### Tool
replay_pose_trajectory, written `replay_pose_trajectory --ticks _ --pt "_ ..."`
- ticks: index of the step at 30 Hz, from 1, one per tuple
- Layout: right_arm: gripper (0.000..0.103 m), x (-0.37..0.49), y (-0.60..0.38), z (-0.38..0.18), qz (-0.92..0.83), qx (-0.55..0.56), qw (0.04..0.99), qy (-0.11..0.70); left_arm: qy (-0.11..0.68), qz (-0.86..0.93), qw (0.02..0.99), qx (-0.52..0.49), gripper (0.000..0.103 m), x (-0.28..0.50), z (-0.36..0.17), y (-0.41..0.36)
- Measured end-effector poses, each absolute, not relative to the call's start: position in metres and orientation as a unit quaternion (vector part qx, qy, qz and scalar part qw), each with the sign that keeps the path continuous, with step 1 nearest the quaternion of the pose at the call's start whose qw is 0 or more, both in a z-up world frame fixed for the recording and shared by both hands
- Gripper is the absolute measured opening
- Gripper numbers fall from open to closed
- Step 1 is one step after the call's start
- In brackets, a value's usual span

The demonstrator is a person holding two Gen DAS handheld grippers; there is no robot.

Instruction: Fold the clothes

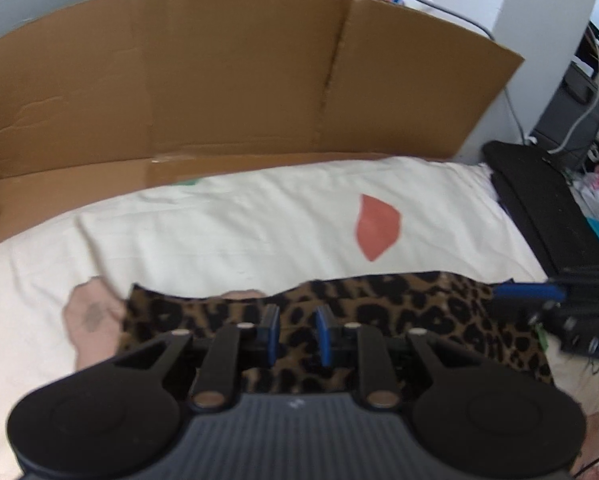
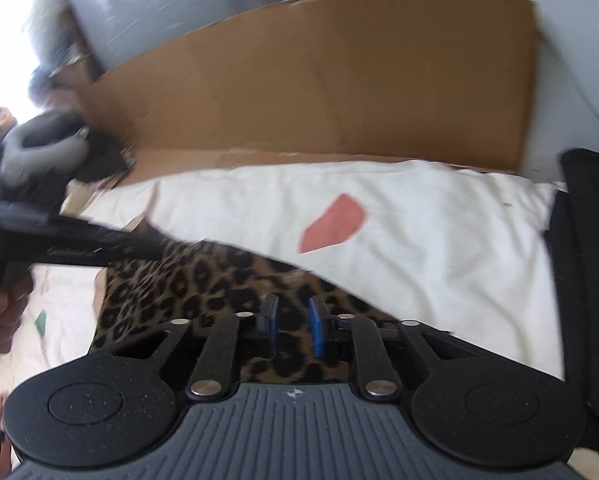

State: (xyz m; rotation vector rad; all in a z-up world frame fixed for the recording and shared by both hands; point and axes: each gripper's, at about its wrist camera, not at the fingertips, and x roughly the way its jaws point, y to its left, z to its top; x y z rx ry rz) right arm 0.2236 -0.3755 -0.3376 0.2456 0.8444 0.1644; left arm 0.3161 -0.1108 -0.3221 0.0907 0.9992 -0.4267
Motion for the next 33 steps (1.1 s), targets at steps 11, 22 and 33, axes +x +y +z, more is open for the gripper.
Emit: replay_pose_trajectory --ticks 11,22,33 --pt "0.039 0.255 -0.353 -0.347 0.137 0.05 0.901 0.408 0.491 -0.223 0.841 0.051 0.021 0.318 -0.339 -0.13" --pt "0.04 0.274 -0.336 -0.361 0.182 -0.033 0.89 0.416 0.491 -0.224 0.841 0.042 0.022 0.323 -0.347 -0.128" --pt "0.001 0.266 -0.325 -0.352 0.213 -0.071 0.885 0.407 0.48 -0.225 0.847 0.031 0.021 0.32 -0.337 -0.122"
